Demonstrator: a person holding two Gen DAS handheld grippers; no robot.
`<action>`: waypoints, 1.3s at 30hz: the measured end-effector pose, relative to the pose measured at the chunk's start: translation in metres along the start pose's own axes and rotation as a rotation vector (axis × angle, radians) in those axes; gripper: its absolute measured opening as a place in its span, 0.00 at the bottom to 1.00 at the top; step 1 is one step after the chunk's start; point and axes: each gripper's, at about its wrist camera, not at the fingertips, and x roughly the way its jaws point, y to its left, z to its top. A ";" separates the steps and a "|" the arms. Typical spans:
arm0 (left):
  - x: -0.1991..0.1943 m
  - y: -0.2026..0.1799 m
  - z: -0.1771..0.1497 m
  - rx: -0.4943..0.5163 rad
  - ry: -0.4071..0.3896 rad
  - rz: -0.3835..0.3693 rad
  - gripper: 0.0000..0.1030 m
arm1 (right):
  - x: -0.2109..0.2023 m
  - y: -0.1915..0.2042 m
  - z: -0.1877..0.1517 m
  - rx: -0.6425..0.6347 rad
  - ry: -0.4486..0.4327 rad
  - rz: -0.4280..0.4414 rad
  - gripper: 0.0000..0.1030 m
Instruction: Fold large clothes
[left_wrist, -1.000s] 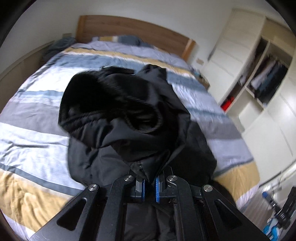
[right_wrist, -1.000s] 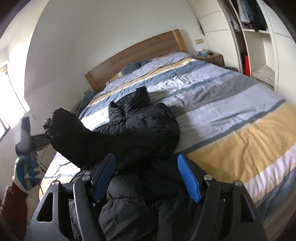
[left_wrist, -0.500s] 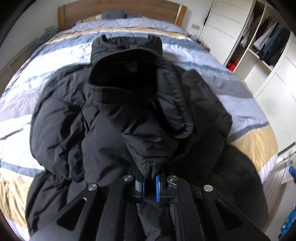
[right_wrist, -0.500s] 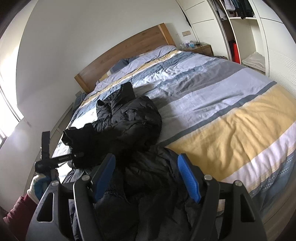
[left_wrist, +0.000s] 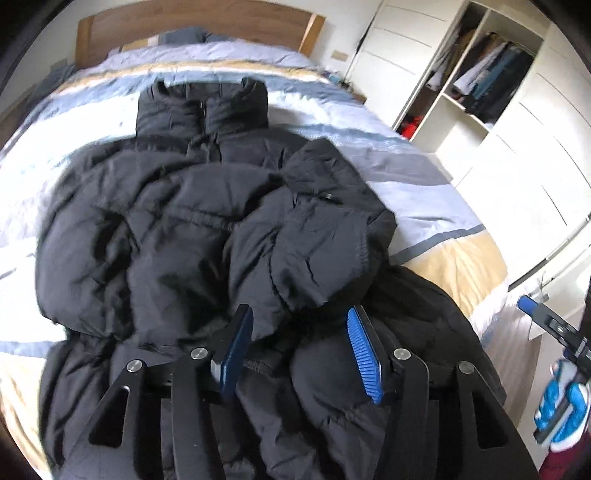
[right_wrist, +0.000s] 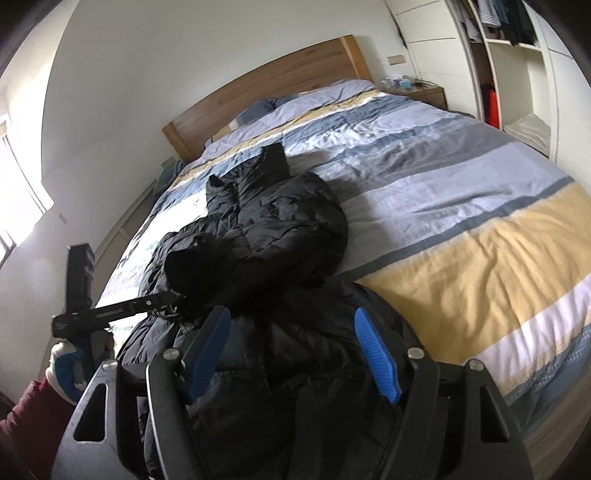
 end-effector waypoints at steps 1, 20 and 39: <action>-0.009 0.003 0.000 0.003 -0.016 0.004 0.54 | 0.003 0.005 0.001 -0.011 0.005 0.003 0.67; -0.015 0.156 0.018 -0.225 -0.079 0.211 0.57 | 0.171 0.193 0.049 -0.383 0.181 0.217 0.67; 0.038 0.156 0.004 -0.175 0.008 0.264 0.64 | 0.248 0.119 0.011 -0.302 0.358 0.100 0.65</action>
